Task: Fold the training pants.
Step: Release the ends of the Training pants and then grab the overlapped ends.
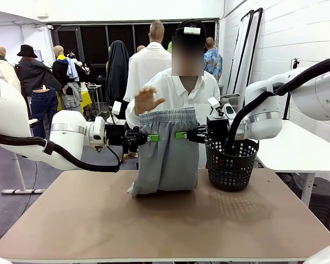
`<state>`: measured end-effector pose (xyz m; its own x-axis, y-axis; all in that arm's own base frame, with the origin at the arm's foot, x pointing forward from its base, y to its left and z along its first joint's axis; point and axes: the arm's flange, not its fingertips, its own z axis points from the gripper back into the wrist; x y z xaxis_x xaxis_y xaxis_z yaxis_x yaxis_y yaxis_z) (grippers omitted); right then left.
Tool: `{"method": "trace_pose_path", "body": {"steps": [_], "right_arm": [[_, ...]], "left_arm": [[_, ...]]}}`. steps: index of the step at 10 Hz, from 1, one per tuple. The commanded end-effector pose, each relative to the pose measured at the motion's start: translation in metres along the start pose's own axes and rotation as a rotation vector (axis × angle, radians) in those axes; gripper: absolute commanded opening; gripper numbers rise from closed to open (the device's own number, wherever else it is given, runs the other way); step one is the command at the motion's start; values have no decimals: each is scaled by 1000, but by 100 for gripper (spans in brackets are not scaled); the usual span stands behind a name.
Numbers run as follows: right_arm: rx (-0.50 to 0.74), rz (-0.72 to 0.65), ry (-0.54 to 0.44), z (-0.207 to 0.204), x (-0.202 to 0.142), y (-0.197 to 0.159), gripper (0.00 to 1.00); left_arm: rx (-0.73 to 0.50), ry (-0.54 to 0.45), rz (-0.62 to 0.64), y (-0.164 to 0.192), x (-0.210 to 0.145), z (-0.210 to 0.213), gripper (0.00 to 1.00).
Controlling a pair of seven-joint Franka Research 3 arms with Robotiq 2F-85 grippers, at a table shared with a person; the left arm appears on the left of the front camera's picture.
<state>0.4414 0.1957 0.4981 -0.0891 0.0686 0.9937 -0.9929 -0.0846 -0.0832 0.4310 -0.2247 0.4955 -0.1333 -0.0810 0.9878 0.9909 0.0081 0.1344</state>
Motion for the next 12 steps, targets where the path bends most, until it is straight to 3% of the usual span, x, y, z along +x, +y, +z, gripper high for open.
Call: {"method": "trace_pose_path", "body": {"steps": [1, 12], "right_arm": [[0, 6, -1, 0, 1, 1, 0], [0, 6, -1, 0, 1, 1, 0]], "left_arm": [[6, -17, 9, -1, 1, 0, 0], [6, -17, 9, -1, 1, 0, 0]]}}
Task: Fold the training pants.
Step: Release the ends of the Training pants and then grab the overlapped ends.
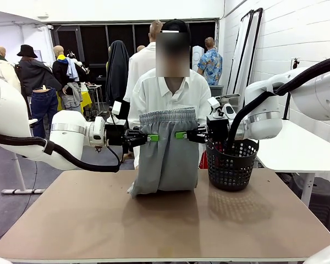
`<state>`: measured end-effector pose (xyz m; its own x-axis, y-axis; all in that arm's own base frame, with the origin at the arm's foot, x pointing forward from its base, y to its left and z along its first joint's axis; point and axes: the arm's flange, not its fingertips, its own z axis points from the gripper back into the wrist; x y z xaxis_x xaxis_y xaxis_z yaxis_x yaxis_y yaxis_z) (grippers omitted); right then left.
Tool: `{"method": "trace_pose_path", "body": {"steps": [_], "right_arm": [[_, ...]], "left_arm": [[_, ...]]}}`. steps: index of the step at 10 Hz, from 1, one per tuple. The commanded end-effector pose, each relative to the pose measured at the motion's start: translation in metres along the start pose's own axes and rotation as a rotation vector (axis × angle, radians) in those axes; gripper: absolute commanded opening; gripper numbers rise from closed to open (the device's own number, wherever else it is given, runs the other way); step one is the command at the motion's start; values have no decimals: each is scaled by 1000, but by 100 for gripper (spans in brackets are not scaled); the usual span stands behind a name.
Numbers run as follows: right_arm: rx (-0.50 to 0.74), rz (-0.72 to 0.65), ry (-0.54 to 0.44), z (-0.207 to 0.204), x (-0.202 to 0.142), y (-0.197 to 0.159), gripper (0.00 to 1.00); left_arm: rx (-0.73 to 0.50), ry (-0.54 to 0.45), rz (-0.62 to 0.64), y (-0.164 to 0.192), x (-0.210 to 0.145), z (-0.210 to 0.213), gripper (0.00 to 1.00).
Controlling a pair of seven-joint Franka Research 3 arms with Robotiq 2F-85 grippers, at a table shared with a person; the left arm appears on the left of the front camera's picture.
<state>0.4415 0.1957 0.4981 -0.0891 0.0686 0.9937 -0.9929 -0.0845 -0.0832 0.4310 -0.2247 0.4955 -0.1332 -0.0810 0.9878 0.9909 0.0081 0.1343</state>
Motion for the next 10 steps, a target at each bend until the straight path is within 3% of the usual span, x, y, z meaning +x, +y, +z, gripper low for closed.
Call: {"method": "trace_pose_path", "body": {"steps": [1, 10], "right_arm": [[0, 6, -1, 0, 1, 1, 0], [0, 6, -1, 0, 1, 1, 0]], "left_arm": [[6, -17, 9, -1, 1, 0, 0], [6, -17, 9, -1, 1, 0, 0]]}}
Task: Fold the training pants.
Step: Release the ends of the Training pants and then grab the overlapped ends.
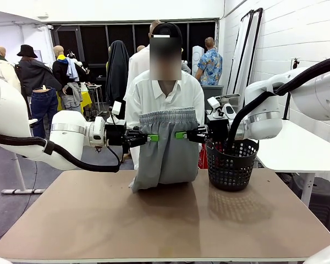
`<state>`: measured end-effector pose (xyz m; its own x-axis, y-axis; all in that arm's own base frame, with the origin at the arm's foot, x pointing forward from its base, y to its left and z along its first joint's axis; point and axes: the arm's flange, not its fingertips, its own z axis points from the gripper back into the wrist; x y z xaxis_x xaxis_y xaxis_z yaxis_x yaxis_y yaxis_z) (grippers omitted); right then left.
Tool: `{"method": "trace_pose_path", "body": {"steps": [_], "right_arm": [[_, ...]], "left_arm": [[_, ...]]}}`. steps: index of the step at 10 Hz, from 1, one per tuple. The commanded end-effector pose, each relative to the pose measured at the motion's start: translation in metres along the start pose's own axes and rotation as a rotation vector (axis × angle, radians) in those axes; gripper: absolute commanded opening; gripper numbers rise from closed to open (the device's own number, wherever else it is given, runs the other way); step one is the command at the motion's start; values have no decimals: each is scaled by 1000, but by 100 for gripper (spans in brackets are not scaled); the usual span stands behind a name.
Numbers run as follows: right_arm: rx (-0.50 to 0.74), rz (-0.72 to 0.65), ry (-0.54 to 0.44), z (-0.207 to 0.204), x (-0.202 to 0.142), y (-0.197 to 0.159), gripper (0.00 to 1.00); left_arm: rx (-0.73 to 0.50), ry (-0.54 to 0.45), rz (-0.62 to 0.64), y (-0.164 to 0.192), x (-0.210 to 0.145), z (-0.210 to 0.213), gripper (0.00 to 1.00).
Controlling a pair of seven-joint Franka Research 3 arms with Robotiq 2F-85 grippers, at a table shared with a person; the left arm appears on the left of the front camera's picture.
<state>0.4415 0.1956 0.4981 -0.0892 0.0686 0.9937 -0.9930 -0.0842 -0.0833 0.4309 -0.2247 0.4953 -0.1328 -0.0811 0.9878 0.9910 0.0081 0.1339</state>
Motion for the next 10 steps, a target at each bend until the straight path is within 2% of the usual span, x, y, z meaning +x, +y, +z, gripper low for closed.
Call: {"method": "trace_pose_path", "body": {"steps": [1, 10], "right_arm": [[1, 6, -1, 0, 1, 1, 0], [1, 6, -1, 0, 1, 1, 0]], "left_arm": [[6, -17, 8, -1, 2, 0, 0], [6, -17, 8, -1, 2, 0, 0]]}}
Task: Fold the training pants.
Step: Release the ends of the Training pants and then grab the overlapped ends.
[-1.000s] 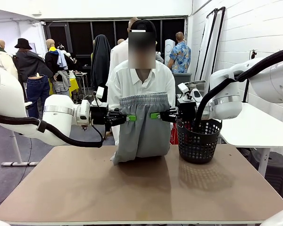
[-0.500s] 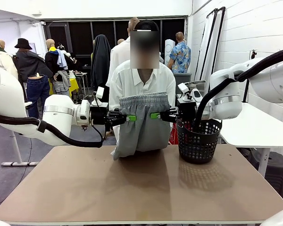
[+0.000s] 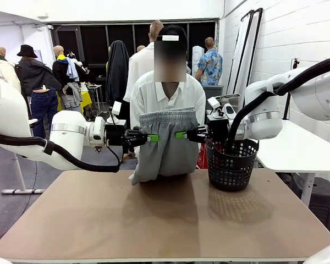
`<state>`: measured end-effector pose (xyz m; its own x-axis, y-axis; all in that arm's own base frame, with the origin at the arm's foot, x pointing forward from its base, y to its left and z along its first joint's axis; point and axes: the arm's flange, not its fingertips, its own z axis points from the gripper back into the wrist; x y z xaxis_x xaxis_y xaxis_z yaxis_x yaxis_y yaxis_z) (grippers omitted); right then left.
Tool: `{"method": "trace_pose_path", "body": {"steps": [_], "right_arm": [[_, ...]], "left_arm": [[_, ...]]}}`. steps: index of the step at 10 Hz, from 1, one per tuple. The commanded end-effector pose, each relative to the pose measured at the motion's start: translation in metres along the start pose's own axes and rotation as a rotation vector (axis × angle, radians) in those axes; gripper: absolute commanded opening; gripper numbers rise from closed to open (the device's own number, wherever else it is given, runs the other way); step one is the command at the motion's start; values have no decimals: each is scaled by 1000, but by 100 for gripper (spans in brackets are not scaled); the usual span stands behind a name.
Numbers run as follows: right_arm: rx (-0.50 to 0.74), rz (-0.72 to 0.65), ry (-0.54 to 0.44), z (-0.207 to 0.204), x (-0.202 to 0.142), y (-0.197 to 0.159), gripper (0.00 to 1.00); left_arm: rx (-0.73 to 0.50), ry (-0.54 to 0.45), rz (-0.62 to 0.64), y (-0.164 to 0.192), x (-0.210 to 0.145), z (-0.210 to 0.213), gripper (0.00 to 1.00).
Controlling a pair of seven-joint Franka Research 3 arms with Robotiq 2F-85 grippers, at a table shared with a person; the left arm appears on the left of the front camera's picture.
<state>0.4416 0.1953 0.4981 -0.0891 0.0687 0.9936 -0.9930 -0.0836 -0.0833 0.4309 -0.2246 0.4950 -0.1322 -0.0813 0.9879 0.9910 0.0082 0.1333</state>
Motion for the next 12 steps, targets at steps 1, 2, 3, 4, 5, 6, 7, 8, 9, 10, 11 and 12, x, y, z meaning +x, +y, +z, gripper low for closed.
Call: {"method": "trace_pose_path", "body": {"steps": [1, 2, 3, 4, 5, 6, 7, 8, 9, 10, 11, 12], "right_arm": [[1, 6, -1, -1, 1, 1, 0], [1, 6, -1, -1, 1, 1, 0], [1, 6, -1, -1, 1, 1, 0], [1, 6, -1, -1, 1, 1, 0], [1, 6, -1, -1, 1, 1, 0], [1, 6, -1, -1, 1, 1, 0], [1, 6, -1, -1, 1, 1, 0], [1, 6, -1, -1, 1, 1, 0], [1, 6, -1, -1, 1, 1, 0], [1, 6, -1, -1, 1, 1, 0], [1, 6, -1, -1, 1, 1, 0], [1, 6, -1, -1, 1, 1, 0]], "left_arm": [[6, -18, 8, -1, 2, 0, 0], [6, -18, 8, -1, 2, 0, 0], [6, -18, 8, -1, 2, 0, 0], [6, -18, 8, -1, 2, 0, 0], [6, -18, 8, -1, 2, 0, 0], [6, -18, 8, -1, 2, 0, 0], [6, -18, 8, -1, 2, 0, 0], [6, -18, 8, -1, 2, 0, 0], [6, -18, 8, -1, 2, 0, 0], [6, -18, 8, -1, 2, 0, 0], [6, -18, 8, -1, 2, 0, 0], [6, -18, 8, -1, 2, 0, 0]]}}
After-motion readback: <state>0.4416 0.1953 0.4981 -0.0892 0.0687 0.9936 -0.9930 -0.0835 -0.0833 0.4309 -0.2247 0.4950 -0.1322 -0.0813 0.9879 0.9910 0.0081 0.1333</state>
